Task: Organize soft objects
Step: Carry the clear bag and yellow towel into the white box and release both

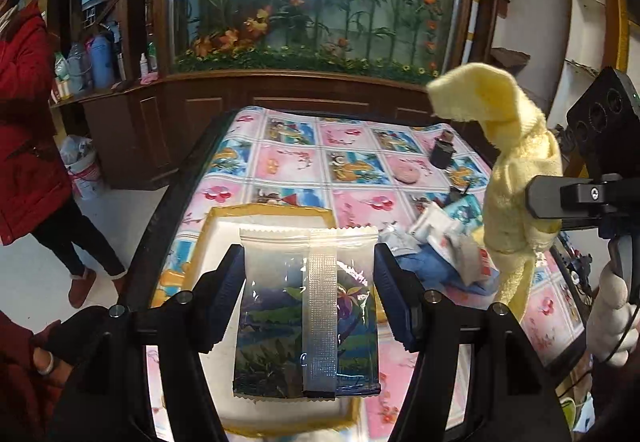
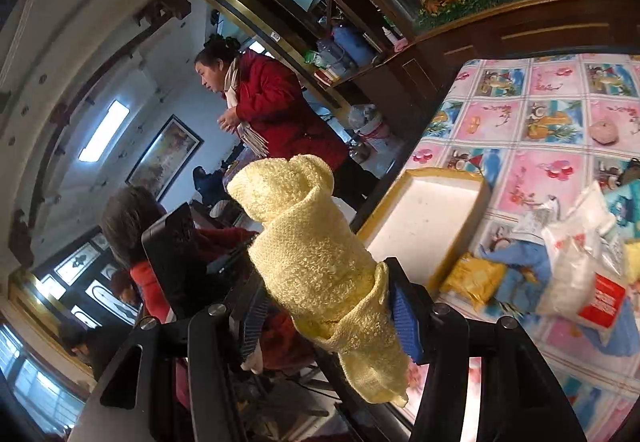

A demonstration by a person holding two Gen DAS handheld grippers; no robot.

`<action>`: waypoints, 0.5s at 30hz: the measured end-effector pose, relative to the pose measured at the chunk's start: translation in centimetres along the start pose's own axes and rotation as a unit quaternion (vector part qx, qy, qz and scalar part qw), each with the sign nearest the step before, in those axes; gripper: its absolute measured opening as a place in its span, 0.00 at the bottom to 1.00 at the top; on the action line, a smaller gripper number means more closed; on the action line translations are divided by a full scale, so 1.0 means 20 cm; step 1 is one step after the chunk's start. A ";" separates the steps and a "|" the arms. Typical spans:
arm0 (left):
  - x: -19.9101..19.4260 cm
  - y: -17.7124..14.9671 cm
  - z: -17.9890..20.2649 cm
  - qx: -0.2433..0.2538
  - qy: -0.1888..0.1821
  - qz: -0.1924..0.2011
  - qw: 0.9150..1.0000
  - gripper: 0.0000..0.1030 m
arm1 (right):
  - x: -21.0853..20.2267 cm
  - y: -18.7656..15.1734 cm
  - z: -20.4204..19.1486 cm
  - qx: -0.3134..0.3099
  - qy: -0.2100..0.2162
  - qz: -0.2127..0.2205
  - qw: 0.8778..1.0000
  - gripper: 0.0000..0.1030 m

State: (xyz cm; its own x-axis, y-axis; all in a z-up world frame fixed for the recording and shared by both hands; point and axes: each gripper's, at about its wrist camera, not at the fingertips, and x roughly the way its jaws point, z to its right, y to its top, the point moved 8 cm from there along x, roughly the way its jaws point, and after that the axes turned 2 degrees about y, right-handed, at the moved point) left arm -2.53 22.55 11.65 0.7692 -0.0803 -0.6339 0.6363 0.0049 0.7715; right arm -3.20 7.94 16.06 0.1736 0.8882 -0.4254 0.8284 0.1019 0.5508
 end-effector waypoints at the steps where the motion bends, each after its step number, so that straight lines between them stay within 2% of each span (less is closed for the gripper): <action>1: 0.06 0.00 -0.03 -0.004 0.008 -0.002 1.000 0.62 | 0.09 0.04 0.03 0.011 -0.007 -0.005 1.000 0.55; 5: 0.35 -0.03 -0.17 -0.048 0.013 -0.032 0.998 0.62 | 0.44 0.11 0.27 0.079 -0.030 -0.032 0.996 0.55; 8: 0.56 -0.08 -0.24 -0.070 0.011 -0.058 0.996 0.62 | 0.64 0.10 0.43 0.100 -0.067 -0.050 0.991 0.55; 11: 0.70 -0.11 -0.27 -0.082 0.014 -0.077 0.994 0.62 | 0.78 0.09 0.57 0.117 -0.090 -0.061 0.987 0.55; 15: 0.79 -0.12 -0.29 -0.086 0.033 -0.080 0.992 0.63 | 0.88 0.10 0.71 0.128 -0.117 -0.066 0.983 0.55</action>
State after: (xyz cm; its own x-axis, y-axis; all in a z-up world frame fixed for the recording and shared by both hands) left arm 8.42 27.10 -0.64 0.6559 -0.0280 -0.7544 0.7469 0.1687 0.6431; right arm 9.18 17.49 -0.54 0.1484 0.7442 -0.6513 0.9537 0.0665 0.2932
